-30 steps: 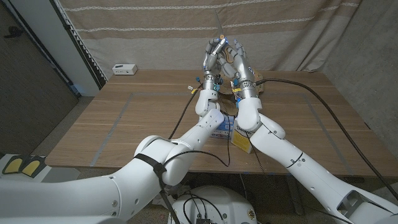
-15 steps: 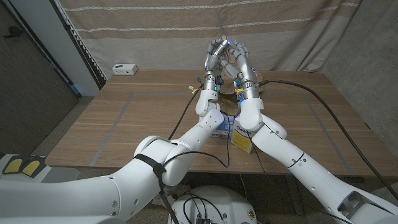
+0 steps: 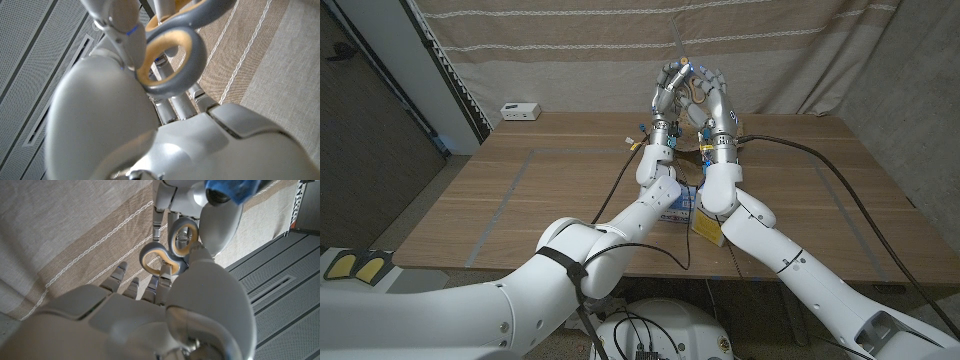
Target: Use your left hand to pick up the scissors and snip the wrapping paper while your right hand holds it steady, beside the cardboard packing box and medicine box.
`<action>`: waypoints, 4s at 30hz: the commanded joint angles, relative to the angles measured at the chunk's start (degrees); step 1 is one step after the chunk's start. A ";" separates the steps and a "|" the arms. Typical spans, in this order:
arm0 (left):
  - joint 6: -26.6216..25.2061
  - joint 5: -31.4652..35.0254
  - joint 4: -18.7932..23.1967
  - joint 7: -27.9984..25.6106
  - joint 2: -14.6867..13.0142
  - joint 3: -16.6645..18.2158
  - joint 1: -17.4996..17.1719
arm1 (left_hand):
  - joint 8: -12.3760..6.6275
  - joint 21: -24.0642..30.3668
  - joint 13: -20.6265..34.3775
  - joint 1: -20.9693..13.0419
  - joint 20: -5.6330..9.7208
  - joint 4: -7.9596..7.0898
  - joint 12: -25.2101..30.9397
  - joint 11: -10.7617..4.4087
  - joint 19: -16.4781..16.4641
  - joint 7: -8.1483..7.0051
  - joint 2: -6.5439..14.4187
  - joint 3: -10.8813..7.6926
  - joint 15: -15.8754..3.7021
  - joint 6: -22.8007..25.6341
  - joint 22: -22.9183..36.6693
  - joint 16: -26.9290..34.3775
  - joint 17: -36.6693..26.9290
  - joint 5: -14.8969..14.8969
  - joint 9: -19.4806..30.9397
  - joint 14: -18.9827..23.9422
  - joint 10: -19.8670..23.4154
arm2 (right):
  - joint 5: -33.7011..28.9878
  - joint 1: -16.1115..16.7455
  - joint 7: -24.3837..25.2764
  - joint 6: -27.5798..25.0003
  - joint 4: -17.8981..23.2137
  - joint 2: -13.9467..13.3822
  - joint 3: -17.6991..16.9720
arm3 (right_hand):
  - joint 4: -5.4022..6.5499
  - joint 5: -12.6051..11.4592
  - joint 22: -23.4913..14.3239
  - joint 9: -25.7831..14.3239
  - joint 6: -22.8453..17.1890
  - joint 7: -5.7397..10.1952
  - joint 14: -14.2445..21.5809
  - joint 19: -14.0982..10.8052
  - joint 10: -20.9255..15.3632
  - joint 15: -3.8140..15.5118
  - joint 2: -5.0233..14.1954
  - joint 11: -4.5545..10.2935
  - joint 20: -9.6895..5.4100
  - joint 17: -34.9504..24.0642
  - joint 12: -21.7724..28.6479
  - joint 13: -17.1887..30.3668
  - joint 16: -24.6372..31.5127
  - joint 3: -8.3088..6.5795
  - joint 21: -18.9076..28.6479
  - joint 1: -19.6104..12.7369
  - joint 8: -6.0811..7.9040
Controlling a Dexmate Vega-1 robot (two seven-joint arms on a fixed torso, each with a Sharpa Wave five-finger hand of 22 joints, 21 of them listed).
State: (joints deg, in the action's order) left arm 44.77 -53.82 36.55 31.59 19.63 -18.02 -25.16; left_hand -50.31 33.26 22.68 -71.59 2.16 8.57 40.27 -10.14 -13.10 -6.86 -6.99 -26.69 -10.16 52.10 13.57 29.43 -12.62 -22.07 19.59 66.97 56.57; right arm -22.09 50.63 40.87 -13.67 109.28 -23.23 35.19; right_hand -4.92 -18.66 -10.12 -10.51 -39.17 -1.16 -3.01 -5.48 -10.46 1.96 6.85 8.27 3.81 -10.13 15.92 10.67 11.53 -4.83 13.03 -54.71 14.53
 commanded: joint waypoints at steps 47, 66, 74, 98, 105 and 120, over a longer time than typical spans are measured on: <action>-0.85 1.75 5.24 -1.63 -0.90 -3.14 -3.31 | 0.05 -0.20 0.14 -0.78 7.70 -2.22 0.21 -0.47 -0.47 -0.14 1.14 -2.41 -3.44 0.51 -0.03 -0.09 -0.31 -0.07 0.19 3.10 0.86 | 2.18 1.40 5.67 1.73 -2.12 4.01 -1.71 | -3.25 -5.44 -0.45 -2.03 -12.81 3.07 14.02 -11.21 -12.21 3.50 -3.21 -2.67 -4.39 -0.06 2.38 0.12 0.27 2.85 1.00 -11.16 0.44; -0.52 1.74 4.15 -1.13 -0.67 -3.38 -2.80 | 0.05 -0.20 0.14 -0.78 7.70 -2.22 0.21 -0.47 -0.47 -0.14 1.14 -2.41 -3.44 0.51 -0.03 -0.09 -0.31 -0.07 0.19 3.10 0.86 | 1.84 0.86 8.36 4.27 -4.23 4.93 -1.21 | -0.90 -6.58 -0.60 -6.62 -16.38 0.62 16.45 -12.44 -14.69 0.06 -3.24 -5.89 -2.61 -0.27 2.35 0.32 -0.26 5.33 0.63 -8.00 4.93; -0.59 1.58 3.95 -0.75 -0.63 -3.27 -2.71 | 0.05 -0.20 0.14 -0.78 7.70 -2.22 0.21 -0.47 -0.47 -0.14 1.14 -2.41 -3.44 0.51 -0.03 -0.09 -0.31 -0.07 0.19 3.10 0.86 | 2.62 0.93 7.99 4.66 -4.27 5.14 -1.39 | -1.46 -6.97 -0.70 -9.44 -20.34 1.87 17.48 -12.59 -16.33 0.28 -3.21 -4.50 -1.95 -0.35 2.42 0.37 -0.35 5.60 0.36 -8.76 8.80; 0.17 2.17 4.18 -2.56 -0.91 -3.12 -2.97 | -0.15 -0.53 0.35 -0.64 7.52 -2.31 0.07 -0.59 -0.59 -0.27 1.01 -2.67 -3.37 -0.01 -0.56 -0.53 -0.75 0.03 0.93 3.35 0.92 | 3.94 1.65 7.29 4.43 -3.31 4.67 -2.22 | -2.21 -2.39 -0.91 -21.25 -17.81 0.56 17.49 -12.51 -16.39 -0.88 0.35 -6.67 -1.06 -1.21 0.90 0.76 -0.46 2.98 0.04 -11.39 18.38; 0.32 2.42 4.40 -3.33 -0.98 -3.22 -3.08 | -0.15 -0.53 0.35 -0.64 7.52 -2.31 0.07 -0.59 -0.59 -0.27 1.01 -2.67 -3.37 -0.01 -0.56 -0.53 -0.75 0.03 0.93 3.35 0.92 | 4.05 1.85 7.29 4.84 -3.01 4.47 -2.46 | -2.21 -0.89 -0.93 -23.74 -17.03 0.42 17.36 -12.37 -16.38 -1.13 0.52 -6.72 -0.95 -1.25 0.59 0.79 -0.54 2.57 -0.02 -11.30 20.33; 0.67 2.06 2.89 -2.24 -0.89 -3.16 -2.49 | -0.15 -0.53 0.35 -0.64 7.52 -2.31 0.07 -0.59 -0.59 -0.27 1.01 -2.67 -3.37 -0.01 -0.56 -0.53 -0.75 0.03 0.93 3.35 0.92 | 4.48 2.19 7.18 5.16 -2.76 4.41 -3.00 | -1.97 1.92 -0.94 -29.04 -15.05 1.00 17.09 -12.24 -15.91 -0.59 0.64 -6.36 -1.04 -1.32 -0.35 0.77 -0.50 1.99 -0.10 -10.47 24.52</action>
State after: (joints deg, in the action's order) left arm 44.80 -51.18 41.47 27.87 18.45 -21.54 -28.50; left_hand -50.31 32.82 22.72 -71.72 2.16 8.58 40.11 -10.64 -13.09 -6.86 -7.12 -26.71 -11.01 52.09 13.04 28.99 -13.15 -21.88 20.35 67.25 56.82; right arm -17.94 52.57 48.12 -8.43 106.07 -18.73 32.65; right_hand -6.72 -17.13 -10.80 -34.30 -53.80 0.48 14.22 -17.50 -26.49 1.22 7.49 1.83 2.57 -11.35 15.66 11.33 11.13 -2.40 13.07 -65.53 16.82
